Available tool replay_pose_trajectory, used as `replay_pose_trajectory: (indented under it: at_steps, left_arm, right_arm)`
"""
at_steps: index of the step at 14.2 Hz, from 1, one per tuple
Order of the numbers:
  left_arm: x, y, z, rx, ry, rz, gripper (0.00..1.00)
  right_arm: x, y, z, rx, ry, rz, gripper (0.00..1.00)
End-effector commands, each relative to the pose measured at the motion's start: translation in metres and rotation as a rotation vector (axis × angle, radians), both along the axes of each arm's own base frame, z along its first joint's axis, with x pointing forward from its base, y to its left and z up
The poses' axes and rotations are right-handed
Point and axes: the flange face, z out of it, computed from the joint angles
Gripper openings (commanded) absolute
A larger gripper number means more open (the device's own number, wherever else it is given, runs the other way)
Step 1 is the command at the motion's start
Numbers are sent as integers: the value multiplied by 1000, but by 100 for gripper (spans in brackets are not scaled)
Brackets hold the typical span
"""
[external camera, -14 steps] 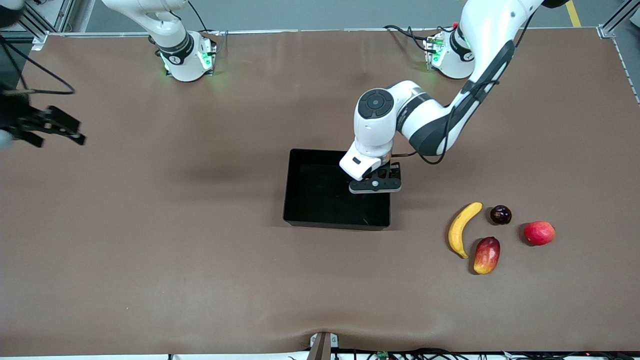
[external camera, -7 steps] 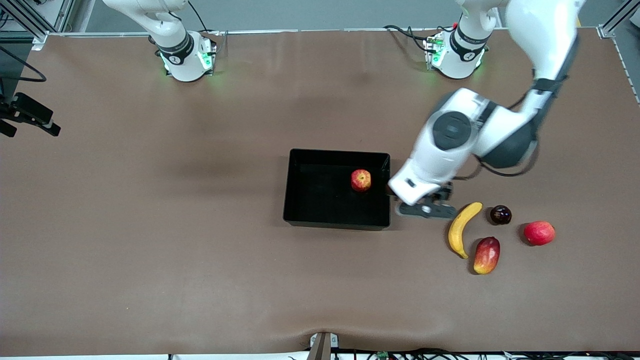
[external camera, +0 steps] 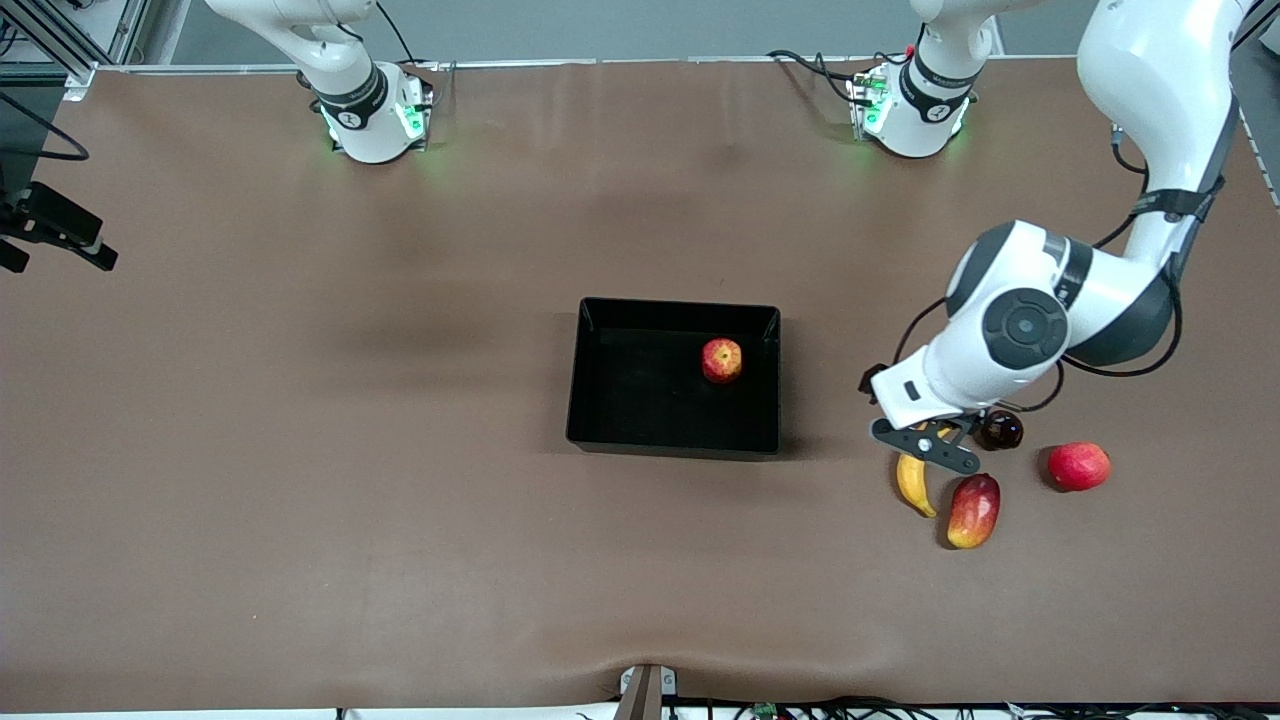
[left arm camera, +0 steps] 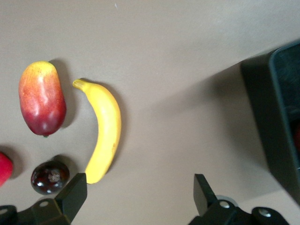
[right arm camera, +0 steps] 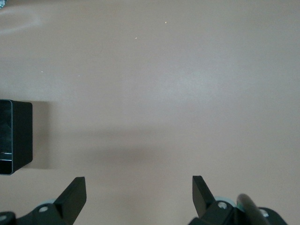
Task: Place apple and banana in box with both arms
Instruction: 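Move the left gripper to the yellow banana and close on it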
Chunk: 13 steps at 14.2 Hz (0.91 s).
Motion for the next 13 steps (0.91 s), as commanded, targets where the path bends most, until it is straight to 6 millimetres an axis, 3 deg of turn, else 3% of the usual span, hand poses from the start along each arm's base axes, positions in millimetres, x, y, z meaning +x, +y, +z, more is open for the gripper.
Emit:
replay_pose_trajectory:
  at_steps: [1,4,8,10,13]
  left_arm:
    - [-9,11,-29,5,-37,-63,100]
    - [-11,31,-67,-33,-67,-62,100]
    - [-8,45,-101,-15,-118,-121,100]
    - [-5,61,-116,-32,-126,-106,96]
    - [-6,64,-137,-63,-120,-95,86]
  right_arm:
    - [3,-5,4,-16,1,0,100]
    - [2,-6,4,-16,4,-3,100]
    - [4,-4,3,-19,1,-2,100]
    - [8,-5,-2,-32,6,-8,100]
    - [13,-6,-4,-43,-8,-8,100]
